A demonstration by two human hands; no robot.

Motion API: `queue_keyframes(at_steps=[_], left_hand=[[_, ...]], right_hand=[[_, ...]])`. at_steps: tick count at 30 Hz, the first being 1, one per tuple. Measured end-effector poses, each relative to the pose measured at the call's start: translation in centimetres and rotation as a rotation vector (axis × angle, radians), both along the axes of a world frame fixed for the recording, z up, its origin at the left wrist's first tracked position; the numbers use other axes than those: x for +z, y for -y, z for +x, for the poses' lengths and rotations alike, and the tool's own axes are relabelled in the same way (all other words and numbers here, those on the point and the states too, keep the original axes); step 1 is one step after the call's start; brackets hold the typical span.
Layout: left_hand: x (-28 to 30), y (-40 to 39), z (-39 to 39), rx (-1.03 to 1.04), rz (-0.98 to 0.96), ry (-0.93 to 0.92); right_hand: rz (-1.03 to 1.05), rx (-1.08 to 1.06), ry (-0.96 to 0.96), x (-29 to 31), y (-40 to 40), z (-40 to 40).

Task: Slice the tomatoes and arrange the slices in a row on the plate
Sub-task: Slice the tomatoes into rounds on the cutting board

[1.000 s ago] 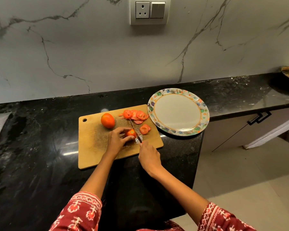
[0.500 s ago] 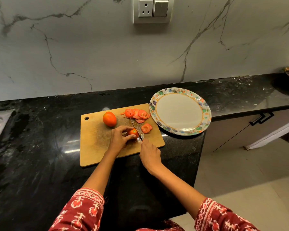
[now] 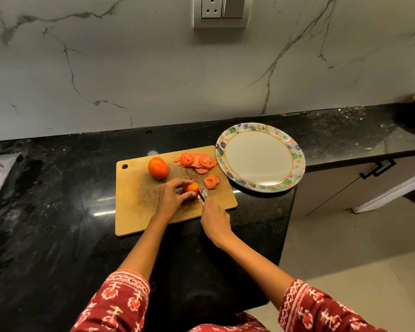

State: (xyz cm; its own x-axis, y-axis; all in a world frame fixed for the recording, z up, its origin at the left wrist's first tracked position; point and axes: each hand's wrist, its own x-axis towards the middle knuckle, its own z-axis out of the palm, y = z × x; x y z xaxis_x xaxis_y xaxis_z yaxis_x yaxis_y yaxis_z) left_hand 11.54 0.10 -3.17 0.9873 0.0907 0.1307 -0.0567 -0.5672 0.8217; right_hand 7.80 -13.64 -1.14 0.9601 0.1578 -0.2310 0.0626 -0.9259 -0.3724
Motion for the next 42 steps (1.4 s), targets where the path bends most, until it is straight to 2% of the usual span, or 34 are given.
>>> queue_keyframes(at_steps=[8, 26, 32, 42], left_hand=[[0.1, 0.0, -0.1, -0.004, 0.003, 0.007], [-0.2, -0.3, 0.3, -0.006, 0.000, -0.028], [-0.4, -1.2, 0.9, 0.041, -0.115, -0.105], [-0.3, -1.0, 0.2, 0.020, -0.063, -0.091]], right_hand=[[0.033, 0.004, -0.028, -0.5, -0.1, 0.4], [-0.100, 0.064, 0.037, -0.9, -0.1, 0.1], [-0.230, 0.101, 0.041, -1.6, 2.4, -2.3], [-0.104, 0.011, 0.006, -0.9, 1.5, -1.2]])
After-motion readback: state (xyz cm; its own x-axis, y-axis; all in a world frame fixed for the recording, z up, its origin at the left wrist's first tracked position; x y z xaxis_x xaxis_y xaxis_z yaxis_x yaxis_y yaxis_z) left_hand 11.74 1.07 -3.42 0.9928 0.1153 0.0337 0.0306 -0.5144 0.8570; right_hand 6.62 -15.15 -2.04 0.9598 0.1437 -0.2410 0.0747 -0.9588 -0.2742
